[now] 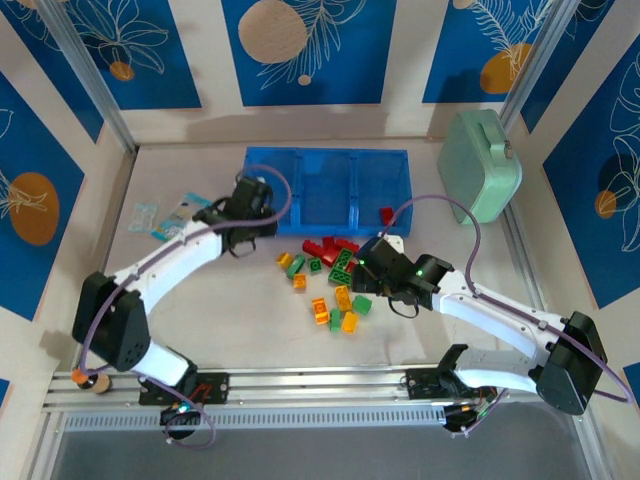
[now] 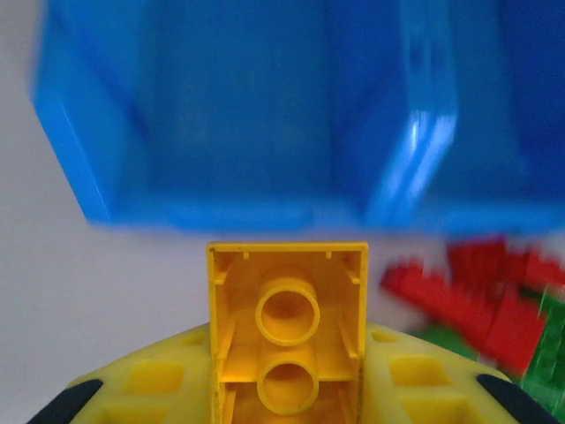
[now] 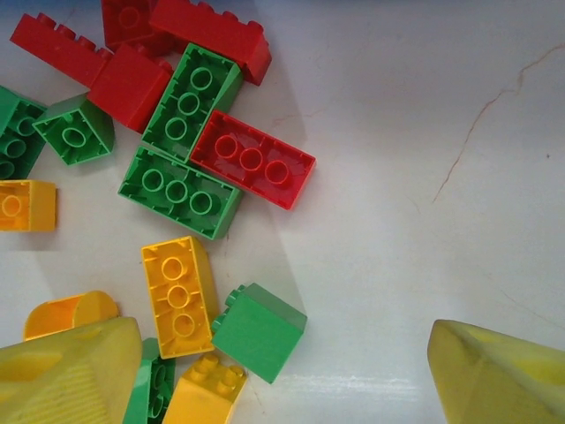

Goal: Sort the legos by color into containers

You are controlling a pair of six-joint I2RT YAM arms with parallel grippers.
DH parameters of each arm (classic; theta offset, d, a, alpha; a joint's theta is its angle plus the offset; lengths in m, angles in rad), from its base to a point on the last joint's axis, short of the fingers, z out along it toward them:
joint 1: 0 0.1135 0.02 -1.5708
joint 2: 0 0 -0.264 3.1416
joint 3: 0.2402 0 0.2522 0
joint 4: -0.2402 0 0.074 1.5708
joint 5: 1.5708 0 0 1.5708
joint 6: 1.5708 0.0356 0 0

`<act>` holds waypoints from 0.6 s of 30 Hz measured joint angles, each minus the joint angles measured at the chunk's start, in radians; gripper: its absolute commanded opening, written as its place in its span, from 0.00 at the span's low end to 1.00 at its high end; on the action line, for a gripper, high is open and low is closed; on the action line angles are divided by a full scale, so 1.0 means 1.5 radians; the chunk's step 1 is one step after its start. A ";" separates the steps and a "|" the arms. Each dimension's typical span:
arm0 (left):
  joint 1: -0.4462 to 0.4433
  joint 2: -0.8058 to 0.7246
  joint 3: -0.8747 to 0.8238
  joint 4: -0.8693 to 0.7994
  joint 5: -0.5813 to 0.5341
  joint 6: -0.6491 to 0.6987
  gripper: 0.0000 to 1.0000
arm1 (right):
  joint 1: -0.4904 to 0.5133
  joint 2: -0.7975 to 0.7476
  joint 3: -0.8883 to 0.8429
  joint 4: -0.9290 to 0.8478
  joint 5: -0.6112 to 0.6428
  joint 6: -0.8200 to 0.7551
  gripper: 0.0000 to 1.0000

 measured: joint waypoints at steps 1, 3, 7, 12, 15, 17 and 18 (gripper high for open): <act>0.017 0.028 0.043 0.000 0.005 0.010 0.30 | -0.001 0.000 0.000 0.000 -0.005 0.000 0.85; 0.041 0.087 0.115 0.002 0.017 0.027 0.30 | -0.003 0.000 0.000 -0.001 -0.011 0.000 0.85; 0.073 0.202 0.210 0.000 0.042 0.052 0.35 | -0.004 0.000 0.000 -0.003 -0.023 0.000 0.85; 0.091 0.317 0.292 -0.035 0.059 0.074 0.49 | -0.007 -0.002 0.000 -0.006 -0.029 0.000 0.85; 0.097 0.354 0.322 -0.052 0.065 0.083 0.65 | -0.012 -0.010 0.000 -0.009 -0.030 0.000 0.85; 0.101 0.363 0.329 -0.059 0.068 0.088 0.69 | -0.014 -0.019 0.000 -0.012 -0.030 0.000 0.85; 0.103 0.365 0.329 -0.060 0.070 0.091 0.70 | -0.015 -0.023 -0.001 -0.013 -0.031 0.000 0.85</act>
